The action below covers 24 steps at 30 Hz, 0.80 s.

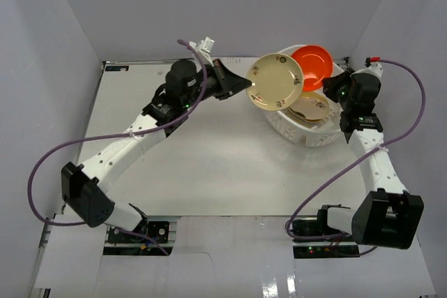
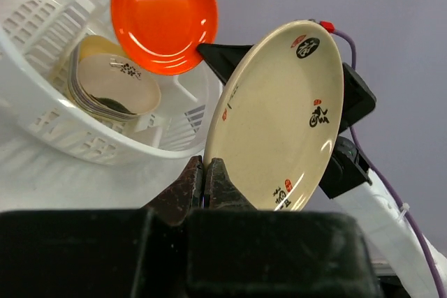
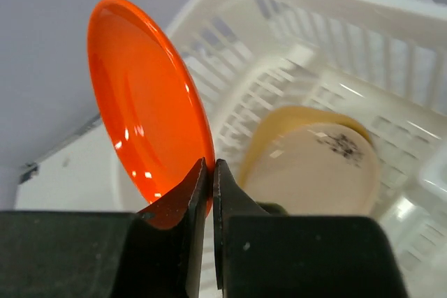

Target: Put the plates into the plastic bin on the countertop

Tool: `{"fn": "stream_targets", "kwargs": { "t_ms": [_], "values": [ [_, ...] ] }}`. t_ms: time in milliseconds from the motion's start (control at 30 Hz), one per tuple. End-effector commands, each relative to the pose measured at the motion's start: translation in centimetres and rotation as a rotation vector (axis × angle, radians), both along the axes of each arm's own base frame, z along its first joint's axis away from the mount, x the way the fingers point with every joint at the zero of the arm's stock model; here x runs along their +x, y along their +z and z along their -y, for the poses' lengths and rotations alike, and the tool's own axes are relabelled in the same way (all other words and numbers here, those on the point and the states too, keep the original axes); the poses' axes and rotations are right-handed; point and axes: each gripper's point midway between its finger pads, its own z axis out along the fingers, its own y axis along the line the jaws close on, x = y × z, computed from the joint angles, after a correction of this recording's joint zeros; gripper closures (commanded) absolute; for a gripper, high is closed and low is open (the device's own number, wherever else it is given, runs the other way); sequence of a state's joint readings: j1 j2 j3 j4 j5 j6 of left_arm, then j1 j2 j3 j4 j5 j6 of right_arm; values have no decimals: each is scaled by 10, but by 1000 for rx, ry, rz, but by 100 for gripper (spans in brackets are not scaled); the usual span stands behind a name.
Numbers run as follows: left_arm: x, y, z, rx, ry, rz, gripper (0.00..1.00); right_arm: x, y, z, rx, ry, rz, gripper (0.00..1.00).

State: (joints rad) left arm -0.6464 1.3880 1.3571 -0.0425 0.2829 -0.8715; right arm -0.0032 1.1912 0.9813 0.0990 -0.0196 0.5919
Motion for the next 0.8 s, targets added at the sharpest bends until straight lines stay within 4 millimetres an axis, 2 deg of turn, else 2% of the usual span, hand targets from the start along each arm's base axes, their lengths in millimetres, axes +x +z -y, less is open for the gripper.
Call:
{"fn": "stream_targets", "kwargs": {
  "t_ms": [0,100,133,200,233,267,300,333,367,433,500,533,567,600,633,667,767],
  "values": [
    [10,11,47,25,20,67,100,-13,-79,27,1,58,-249,92],
    [20,2,73,51,22,57,100,-11,-101,40,48,38,-299,92],
    [27,-3,87,61,35,54,100,-10,-105,42,52,29,-305,92],
    [36,-11,100,71,50,39,100,-10,-118,49,64,-4,-339,92],
    [40,-6,106,60,72,48,100,-9,-122,52,74,-15,-344,91],
    [50,-23,115,84,97,28,100,-9,-127,53,92,-25,-356,88],
    [55,-26,120,85,103,24,100,-5,-126,55,96,-33,-339,72],
    [62,-32,131,85,108,16,100,-4,-128,57,105,-37,-345,60],
    [66,-34,135,81,115,9,100,-4,-127,56,110,-27,-342,41],
    [73,-41,145,82,124,-7,100,-7,-116,61,108,-39,-314,27],
    [88,-51,153,99,159,-23,100,-11,-108,68,108,-51,-290,22],
    [93,-54,155,105,176,-29,100,-15,-95,70,105,-55,-255,22],
    [100,-41,156,89,202,-11,100,-19,-89,73,110,-61,-239,22],
    [107,-64,161,133,212,-34,100,-23,-84,82,124,-83,-224,22],
    [111,-68,164,144,219,-36,100,-28,-81,87,128,-100,-213,23],
    [116,-73,166,153,226,-41,100,-33,-69,91,125,-116,-180,24],
    [123,-91,176,175,221,-58,100,-50,-49,121,137,-201,-120,28]
  ]
}}
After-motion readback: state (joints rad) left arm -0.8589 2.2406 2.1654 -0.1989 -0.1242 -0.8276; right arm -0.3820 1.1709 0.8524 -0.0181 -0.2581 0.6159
